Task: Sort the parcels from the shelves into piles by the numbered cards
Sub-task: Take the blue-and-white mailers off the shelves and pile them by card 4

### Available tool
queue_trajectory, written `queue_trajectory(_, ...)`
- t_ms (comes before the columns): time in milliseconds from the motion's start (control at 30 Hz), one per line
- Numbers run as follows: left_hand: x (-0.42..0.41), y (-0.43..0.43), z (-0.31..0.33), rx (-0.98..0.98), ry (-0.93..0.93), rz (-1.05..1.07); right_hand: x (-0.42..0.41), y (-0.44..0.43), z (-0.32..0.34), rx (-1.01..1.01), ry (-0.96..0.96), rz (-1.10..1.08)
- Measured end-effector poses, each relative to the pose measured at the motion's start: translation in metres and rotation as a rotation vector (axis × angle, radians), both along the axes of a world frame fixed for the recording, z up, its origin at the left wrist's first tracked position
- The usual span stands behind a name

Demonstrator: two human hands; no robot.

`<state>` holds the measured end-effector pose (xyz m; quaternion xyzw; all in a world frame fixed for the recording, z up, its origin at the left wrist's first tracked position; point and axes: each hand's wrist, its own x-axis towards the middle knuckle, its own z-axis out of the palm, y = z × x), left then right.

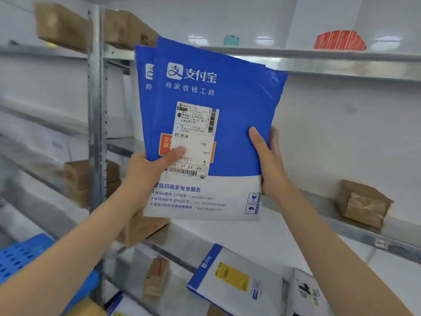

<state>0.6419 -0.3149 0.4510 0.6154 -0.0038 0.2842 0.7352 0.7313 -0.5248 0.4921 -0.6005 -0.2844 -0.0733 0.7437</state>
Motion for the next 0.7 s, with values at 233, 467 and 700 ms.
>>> queue_trajectory(233,-0.053,0.111,-0.021,-0.054,0.078,0.232,-0.003,0.145,-0.030,-0.072,0.002,0.151)
queue_trajectory(467,-0.120,0.219,-0.049,-0.117,0.151,0.442,-0.037,0.287,-0.055,-0.098,0.054,0.360)
queue_trajectory(700,-0.182,0.299,-0.083,-0.213,0.190,0.579,-0.075,0.399,-0.086,-0.162,0.100,0.547)
